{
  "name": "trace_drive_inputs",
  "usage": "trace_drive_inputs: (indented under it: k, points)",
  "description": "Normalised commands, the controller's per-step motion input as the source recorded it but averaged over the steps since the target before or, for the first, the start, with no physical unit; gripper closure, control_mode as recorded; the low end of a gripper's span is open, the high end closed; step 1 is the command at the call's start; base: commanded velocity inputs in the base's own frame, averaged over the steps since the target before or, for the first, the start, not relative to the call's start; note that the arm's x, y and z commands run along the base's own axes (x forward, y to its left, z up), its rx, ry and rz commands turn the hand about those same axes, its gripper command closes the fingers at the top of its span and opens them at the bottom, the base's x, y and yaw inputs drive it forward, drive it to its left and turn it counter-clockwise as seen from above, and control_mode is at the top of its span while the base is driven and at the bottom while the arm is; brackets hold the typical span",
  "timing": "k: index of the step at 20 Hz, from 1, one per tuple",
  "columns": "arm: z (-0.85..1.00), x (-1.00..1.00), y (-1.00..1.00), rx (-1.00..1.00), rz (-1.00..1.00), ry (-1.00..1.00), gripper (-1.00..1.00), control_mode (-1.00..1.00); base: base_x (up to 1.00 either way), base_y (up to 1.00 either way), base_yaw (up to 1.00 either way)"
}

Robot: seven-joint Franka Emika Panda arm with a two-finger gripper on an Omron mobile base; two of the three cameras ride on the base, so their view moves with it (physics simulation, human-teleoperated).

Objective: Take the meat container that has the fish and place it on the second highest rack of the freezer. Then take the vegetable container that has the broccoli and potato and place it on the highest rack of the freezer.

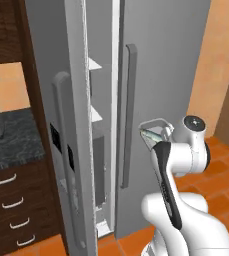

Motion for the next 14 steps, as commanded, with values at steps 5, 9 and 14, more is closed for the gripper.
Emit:
trace_drive_inputs:
  k: [5, 9, 14]
  points:
    - [0.00, 0.00, 0.00, 0.00, 0.00, 0.00, 1.00, 1.00, 0.00, -0.26, 0.52]
    - [0.00, 0.00, 0.00, 0.00, 0.00, 0.00, 1.00, 1.00, 0.05, -0.29, 0.51]
    - [0.00, 0.00, 0.00, 0.00, 0.00, 0.00, 1.00, 1.00, 0.03, -0.41, 0.48]
